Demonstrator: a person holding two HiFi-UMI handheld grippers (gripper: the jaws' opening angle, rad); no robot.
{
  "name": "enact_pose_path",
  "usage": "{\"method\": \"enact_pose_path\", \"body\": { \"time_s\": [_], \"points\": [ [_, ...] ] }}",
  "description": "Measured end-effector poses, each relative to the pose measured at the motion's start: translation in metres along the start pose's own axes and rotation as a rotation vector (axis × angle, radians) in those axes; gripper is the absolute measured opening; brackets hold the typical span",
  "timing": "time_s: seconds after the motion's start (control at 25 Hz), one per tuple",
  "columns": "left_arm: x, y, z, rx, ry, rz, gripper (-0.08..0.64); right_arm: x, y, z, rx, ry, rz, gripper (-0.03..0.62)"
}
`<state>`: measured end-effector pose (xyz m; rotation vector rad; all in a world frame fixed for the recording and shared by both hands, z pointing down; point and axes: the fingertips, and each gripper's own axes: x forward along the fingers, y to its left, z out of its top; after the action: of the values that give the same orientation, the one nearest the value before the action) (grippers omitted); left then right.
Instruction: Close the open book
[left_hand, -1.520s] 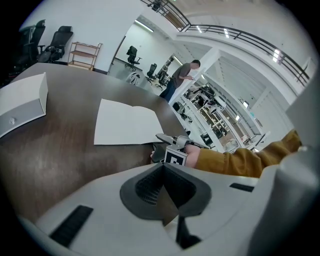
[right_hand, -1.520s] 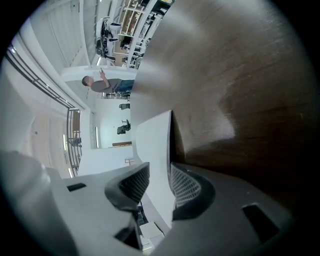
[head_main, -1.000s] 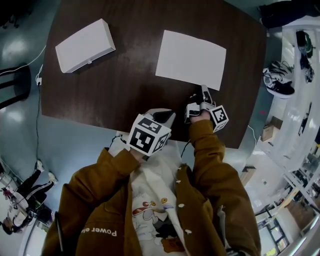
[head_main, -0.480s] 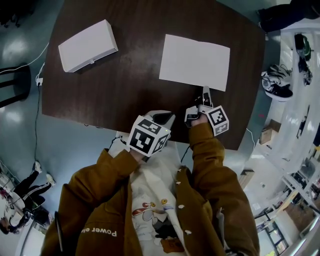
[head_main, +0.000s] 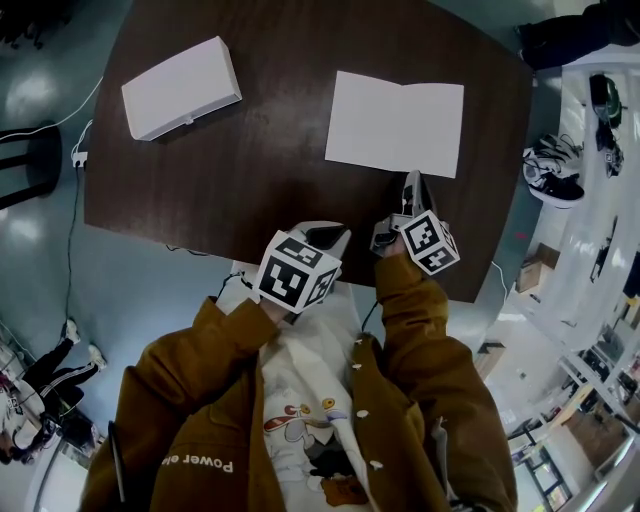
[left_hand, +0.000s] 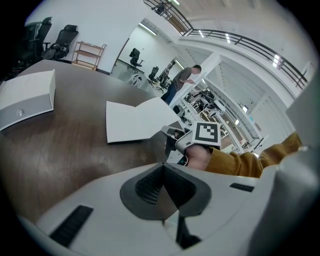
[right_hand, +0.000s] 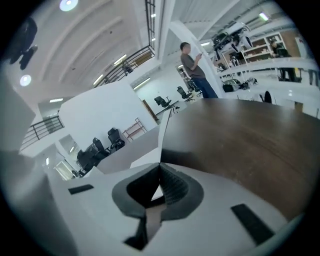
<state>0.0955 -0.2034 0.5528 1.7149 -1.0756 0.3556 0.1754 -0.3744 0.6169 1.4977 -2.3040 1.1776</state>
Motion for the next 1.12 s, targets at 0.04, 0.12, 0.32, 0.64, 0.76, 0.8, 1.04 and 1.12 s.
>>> {"method": "enact_pose_path", "body": {
  "time_s": [0.04,0.12,0.32,0.64,0.76,0.8,1.04,1.12],
  "points": [
    [-0.001,0.001,0.000,-0.002,-0.001,0.001,0.006,0.000,0.004,0.001,-0.052,0.002,-0.003,0.006],
    [-0.003,0.004,0.000,-0.005,-0.003,0.000,0.006,0.001,0.013,0.001,-0.173,0.009,-0.007,0.006],
    [-0.006,0.007,-0.002,-0.012,-0.011,0.001,0.006,-0.002,0.034,-0.002,-0.455,0.023,0.005,0.006],
    [-0.011,0.011,-0.001,-0.025,-0.020,0.010,0.006,-0.001,0.053,-0.019,-0.801,0.071,0.014,0.006],
    [-0.012,0.015,-0.003,-0.030,-0.022,0.012,0.006,0.000,0.056,-0.030,-0.948,0.090,0.012,0.006],
    [-0.012,0.016,-0.003,-0.031,-0.023,0.013,0.006,0.001,0.056,-0.035,-0.985,0.102,0.013,0.006],
    [-0.012,0.013,-0.003,-0.035,-0.024,0.016,0.006,0.001,0.056,-0.051,-1.210,0.159,0.032,0.008],
    [-0.013,0.015,-0.004,-0.037,-0.026,0.017,0.006,0.003,0.056,-0.061,-1.253,0.188,0.048,0.008]
  ]
}}
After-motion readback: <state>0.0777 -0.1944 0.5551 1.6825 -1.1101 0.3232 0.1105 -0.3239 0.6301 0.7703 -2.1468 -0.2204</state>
